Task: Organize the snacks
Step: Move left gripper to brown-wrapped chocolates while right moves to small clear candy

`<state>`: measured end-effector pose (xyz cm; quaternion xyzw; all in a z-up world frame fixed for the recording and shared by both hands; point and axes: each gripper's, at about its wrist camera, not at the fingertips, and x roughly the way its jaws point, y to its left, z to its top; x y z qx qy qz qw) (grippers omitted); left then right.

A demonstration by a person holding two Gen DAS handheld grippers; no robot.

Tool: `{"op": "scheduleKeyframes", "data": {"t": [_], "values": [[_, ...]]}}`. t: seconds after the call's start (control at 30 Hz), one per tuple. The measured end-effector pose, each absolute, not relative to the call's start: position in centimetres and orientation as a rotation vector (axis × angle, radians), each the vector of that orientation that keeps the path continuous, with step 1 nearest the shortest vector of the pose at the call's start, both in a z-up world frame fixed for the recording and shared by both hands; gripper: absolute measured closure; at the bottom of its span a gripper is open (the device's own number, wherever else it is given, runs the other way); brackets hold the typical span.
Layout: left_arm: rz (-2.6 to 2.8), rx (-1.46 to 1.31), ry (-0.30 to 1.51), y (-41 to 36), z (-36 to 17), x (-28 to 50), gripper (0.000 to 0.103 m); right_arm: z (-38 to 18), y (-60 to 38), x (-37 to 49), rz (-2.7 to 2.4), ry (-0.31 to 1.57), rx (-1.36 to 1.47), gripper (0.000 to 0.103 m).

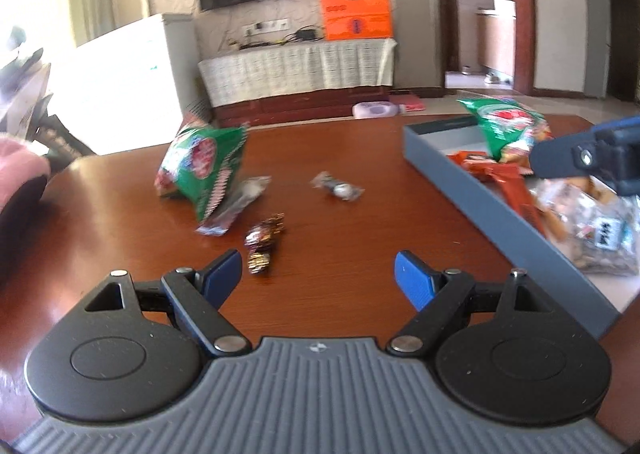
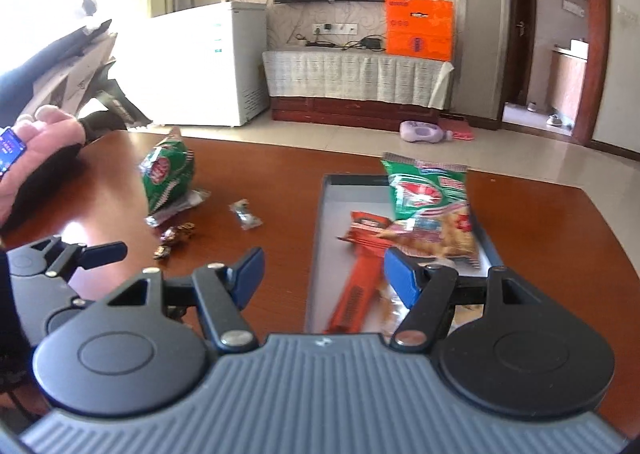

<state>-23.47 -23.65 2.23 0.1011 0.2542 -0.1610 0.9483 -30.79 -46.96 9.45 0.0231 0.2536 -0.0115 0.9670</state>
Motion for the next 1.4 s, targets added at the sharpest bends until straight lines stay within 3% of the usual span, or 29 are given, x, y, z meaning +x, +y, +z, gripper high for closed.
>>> {"op": "scheduleKeyframes", "data": {"t": [0.53, 1.4], "values": [[-0.276, 0.179, 0.583, -20.7, 0.7, -19.2, 0.016, 7.7, -40.7, -24.9, 0.116, 0.594, -0.047, 0.035], [-0.357, 0.176, 0.654, -20.9, -0.4, -16.9, 0.015, 5.0, -40.3, -17.9, 0.149, 0.69, -0.117, 0.035]]}}
